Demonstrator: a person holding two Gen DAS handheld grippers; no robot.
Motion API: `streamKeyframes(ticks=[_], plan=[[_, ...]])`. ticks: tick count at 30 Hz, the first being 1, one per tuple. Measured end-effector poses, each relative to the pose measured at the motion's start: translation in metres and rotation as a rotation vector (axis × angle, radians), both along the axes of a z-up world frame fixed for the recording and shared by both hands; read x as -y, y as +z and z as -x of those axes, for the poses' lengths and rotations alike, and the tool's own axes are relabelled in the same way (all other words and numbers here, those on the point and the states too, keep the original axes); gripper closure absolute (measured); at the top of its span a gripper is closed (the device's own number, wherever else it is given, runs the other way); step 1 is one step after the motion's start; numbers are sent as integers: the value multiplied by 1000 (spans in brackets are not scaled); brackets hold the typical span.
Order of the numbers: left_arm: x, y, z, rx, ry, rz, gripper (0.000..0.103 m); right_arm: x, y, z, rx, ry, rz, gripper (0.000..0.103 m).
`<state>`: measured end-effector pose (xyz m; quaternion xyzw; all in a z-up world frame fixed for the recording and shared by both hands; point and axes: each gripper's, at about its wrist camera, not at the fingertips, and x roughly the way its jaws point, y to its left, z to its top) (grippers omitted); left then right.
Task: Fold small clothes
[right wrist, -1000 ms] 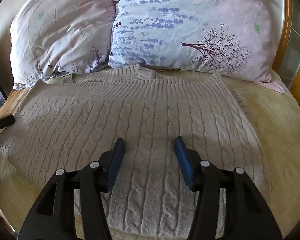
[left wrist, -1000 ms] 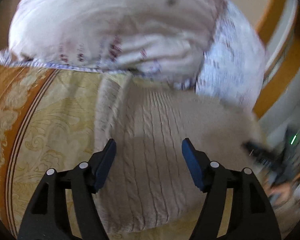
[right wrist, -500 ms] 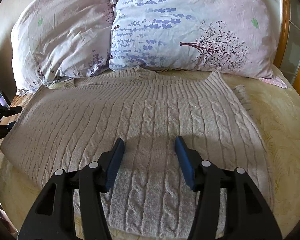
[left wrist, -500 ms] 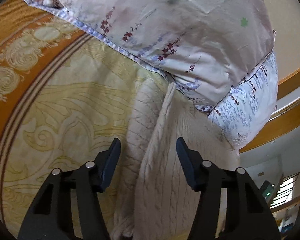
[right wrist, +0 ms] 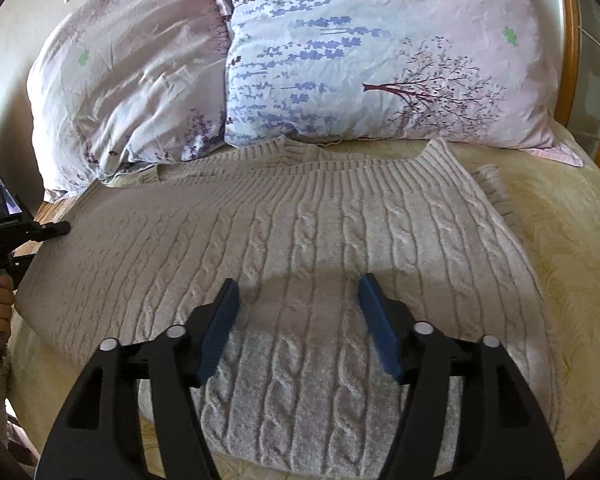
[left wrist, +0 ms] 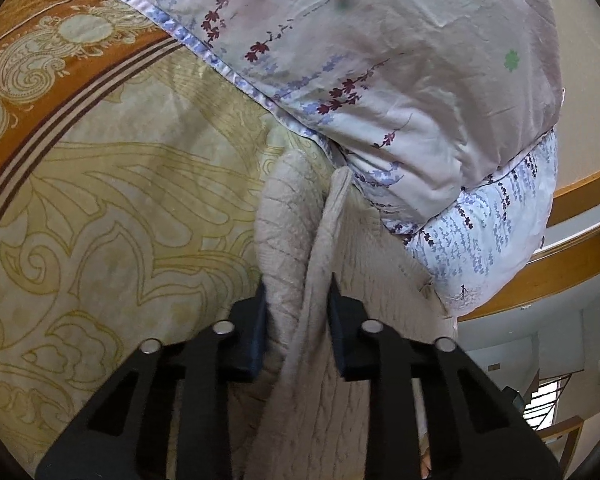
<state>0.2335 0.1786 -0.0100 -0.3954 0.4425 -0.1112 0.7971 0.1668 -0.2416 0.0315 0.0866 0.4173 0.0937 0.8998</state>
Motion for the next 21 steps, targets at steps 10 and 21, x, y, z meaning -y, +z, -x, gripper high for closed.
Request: streamKeyframes(ticks=[10,21], plan=[[27,42,-2,103,-13,27,88,20,10,11,7,-7,-151,30],[103,92,-19,201,-85,111,90,59,19,35,33,-49,-209,27]])
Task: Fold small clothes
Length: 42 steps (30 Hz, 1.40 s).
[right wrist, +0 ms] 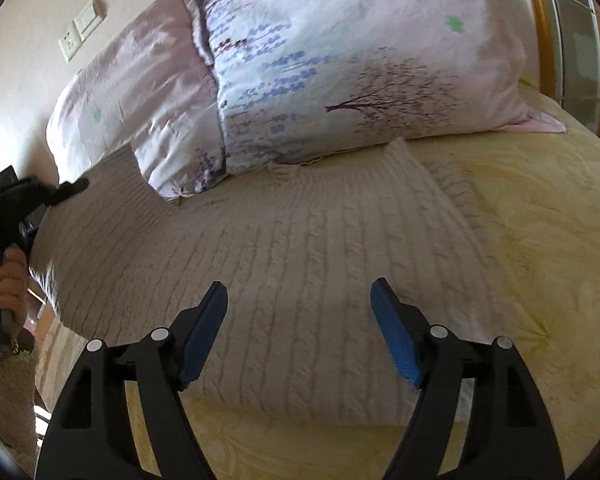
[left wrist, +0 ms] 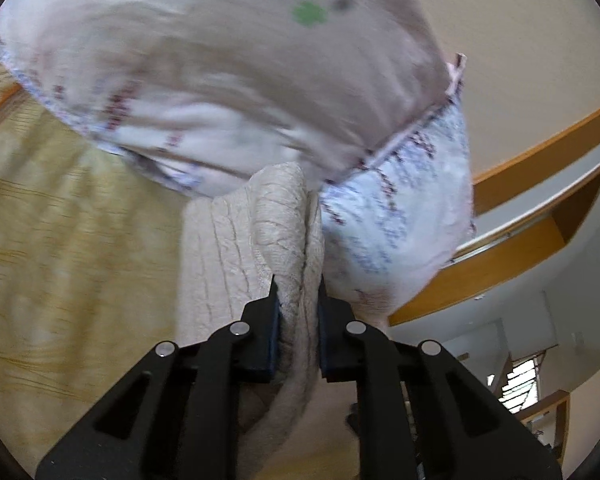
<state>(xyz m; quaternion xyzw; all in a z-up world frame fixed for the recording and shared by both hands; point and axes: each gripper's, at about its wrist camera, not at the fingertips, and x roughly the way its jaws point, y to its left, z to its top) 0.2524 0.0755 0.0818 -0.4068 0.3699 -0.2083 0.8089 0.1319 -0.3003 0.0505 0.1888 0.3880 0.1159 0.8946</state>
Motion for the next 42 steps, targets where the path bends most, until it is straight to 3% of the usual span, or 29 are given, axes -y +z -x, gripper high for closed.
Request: streamKeyframes(ticks=[7,13,17,19,22,24,26,29,33,42], plan=[[103,8,-16,14,-134,22,90,27,1,15,27,-41,-22,27],[188,-28,-22,-61,-259,42,90,50,-1,27,37,-85,-27,27],[219,-50,-25,-125,-329,75,85,67,-1,29,26,-124,-44,27],[221,-47,-21,-108,-384,120,85,73,4,29,37,-132,-49,27],[197,-20,-4,-3,-399,119,50,85,15,25,55,-126,-105,27],[177,-8,6,49,-358,51,40,90,18,17,47,-96,-197,27],[151,-3,15,66,-273,-77,34,94,13,0,-6,-41,-326,27],[123,-15,19,15,-201,-175,34,91,-3,-28,-117,7,-440,28],[110,-44,14,-68,-179,-221,33,81,-22,-53,-230,-1,-404,37],[112,-75,16,-96,-226,-198,29,64,-34,-80,-255,7,-391,68]])
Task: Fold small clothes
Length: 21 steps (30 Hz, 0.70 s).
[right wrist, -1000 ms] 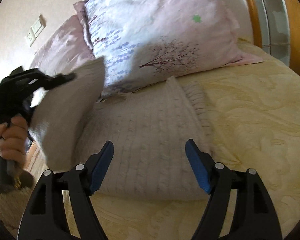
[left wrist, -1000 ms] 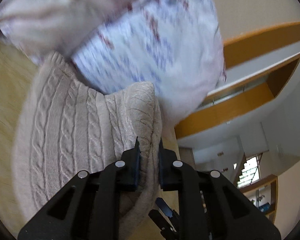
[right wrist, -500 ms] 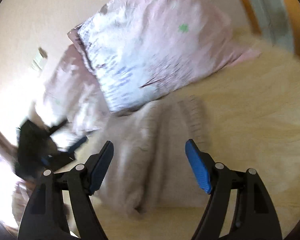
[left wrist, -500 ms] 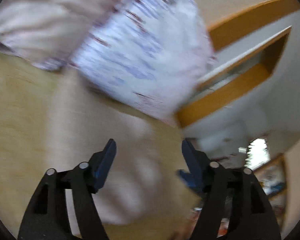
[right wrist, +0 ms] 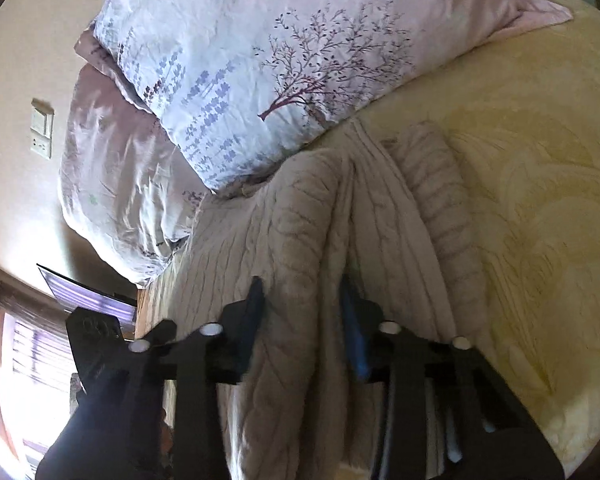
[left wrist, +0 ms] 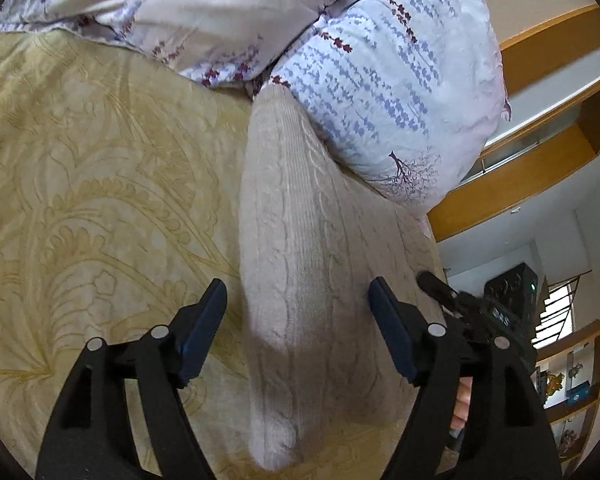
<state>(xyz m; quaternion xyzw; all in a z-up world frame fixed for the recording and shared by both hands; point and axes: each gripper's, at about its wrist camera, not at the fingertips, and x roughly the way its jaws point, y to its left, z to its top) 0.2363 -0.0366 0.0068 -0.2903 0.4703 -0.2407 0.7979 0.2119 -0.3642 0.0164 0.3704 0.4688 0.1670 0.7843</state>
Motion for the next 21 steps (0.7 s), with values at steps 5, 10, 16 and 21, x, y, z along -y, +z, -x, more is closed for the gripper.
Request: streamKeyframes(ticks=[5,10,16,21], plan=[[3,-4,-1,-7,-15,9,24,-3,9,-10,67,-28,70,86],[-1,-1,1,0,-16,23,23,-37,68,18,345,33,420,88],[3,4,6,12,-45,35,23,-26,92,27,422,0,607,88],[17,5,10,22,-92,17,23,-10,83,25,396,-37,624,88]])
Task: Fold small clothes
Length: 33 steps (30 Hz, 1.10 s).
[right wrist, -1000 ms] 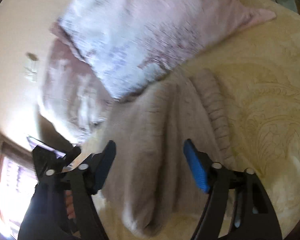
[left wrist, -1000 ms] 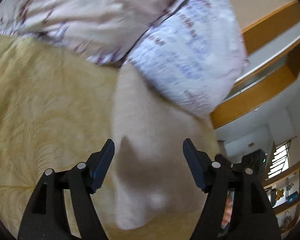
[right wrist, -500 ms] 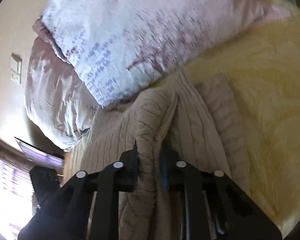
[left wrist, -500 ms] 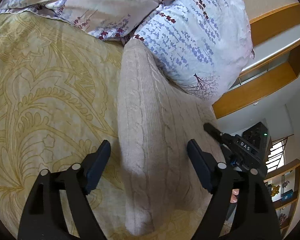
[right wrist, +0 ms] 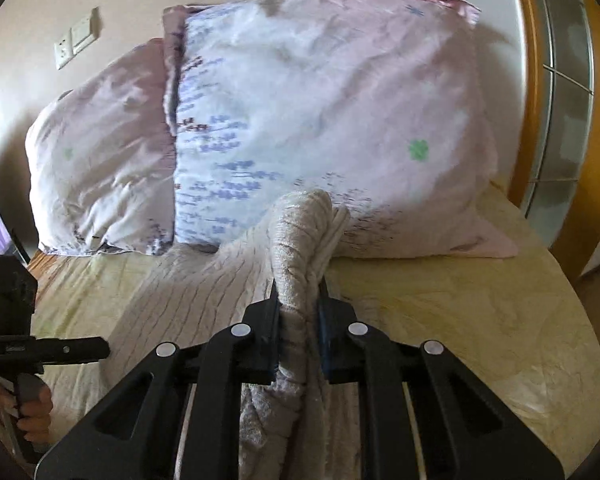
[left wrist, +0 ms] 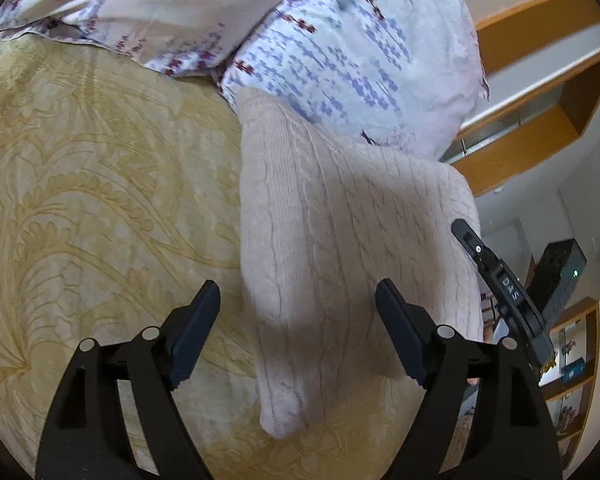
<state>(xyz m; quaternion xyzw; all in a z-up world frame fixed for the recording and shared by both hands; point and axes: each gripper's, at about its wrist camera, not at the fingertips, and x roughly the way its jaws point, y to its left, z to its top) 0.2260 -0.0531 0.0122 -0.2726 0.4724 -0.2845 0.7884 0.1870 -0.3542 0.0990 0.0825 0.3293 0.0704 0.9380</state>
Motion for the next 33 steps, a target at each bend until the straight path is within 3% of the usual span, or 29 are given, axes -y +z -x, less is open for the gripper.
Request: streamKeyframes(ticks=[4,9,13,14,16,20,25,29,30,31,33], plan=[[9,-3,2,-9,-26,-4,23,11,-20,-8,-50,-34,21,88],[18,-6,7,-12,-53,-16,25,36,-65,-26,-192,-90,-82,87],[17,-7,8,-24,-44,-9,25,52,-54,-11,-182,-138,-148,72],[16,-7,9,-27,-41,-4,25,57,-49,-4,-179,-151,-177,62],[14,-7,12,-30,-35,8,25,63,-44,13,-164,-157,-250,53],[7,-6,18,-34,-23,25,30,70,-43,54,-163,-115,-391,52],[3,-13,26,-62,0,32,41,61,-48,89,-181,-48,-435,52],[3,-20,29,-82,-6,57,58,45,-58,94,-209,-9,-414,56],[4,-20,30,-80,-13,63,64,43,-60,94,-210,-11,-395,73],[6,-19,31,-70,-30,64,76,41,-62,94,-213,-14,-375,85],[8,-15,34,-40,-38,45,84,41,-59,97,-180,-21,-369,91]])
